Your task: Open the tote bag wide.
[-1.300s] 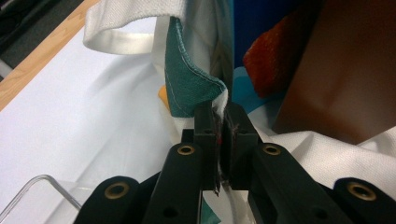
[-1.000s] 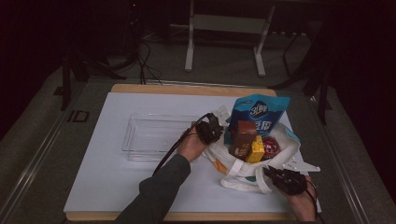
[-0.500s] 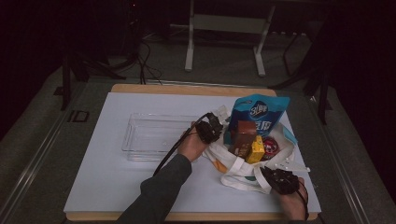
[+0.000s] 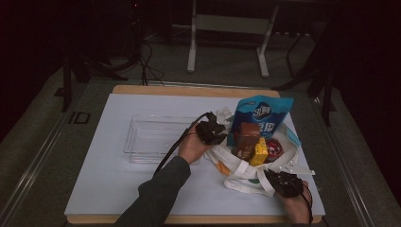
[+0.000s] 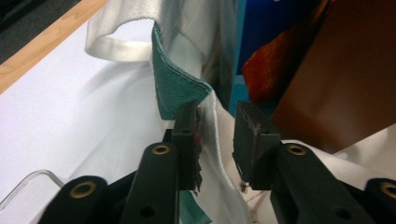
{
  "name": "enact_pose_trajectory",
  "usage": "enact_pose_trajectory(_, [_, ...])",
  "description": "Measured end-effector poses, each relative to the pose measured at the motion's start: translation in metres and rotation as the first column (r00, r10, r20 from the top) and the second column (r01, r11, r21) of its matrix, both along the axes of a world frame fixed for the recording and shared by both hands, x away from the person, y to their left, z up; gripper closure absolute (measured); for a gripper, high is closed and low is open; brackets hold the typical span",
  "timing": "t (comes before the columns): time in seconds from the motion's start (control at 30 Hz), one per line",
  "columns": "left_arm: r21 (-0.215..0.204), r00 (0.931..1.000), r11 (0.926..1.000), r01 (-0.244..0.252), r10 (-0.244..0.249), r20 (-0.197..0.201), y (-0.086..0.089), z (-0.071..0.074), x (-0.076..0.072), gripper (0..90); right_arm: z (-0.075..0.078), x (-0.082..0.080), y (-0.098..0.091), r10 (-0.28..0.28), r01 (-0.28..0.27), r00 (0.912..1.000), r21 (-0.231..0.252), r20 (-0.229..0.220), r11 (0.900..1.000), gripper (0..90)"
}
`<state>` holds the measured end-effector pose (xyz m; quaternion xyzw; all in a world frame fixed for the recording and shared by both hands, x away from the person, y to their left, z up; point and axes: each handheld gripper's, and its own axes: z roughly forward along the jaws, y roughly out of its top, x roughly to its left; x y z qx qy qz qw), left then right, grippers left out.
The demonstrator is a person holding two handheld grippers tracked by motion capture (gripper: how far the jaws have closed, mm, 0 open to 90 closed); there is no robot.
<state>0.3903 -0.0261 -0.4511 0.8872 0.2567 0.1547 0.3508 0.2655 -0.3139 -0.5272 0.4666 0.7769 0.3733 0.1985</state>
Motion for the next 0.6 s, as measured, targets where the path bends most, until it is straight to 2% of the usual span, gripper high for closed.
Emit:
enact_pose_trajectory(0.3, [-0.03,0.9995,0.9995,0.013,-0.012,0.029,0.002,0.008,-0.006,66.5,0.0,0.0,0.0,0.001,-0.001,1.0,0.002,0.001,1.0,83.6])
enact_pose_trajectory(0.6, [-0.092,0.9964,0.994,0.06,-0.054,0.065,0.008,0.019,-0.015,62.5,0.0,0.0,-0.001,0.001,-0.001,1.0,0.005,0.0,1.0,83.6])
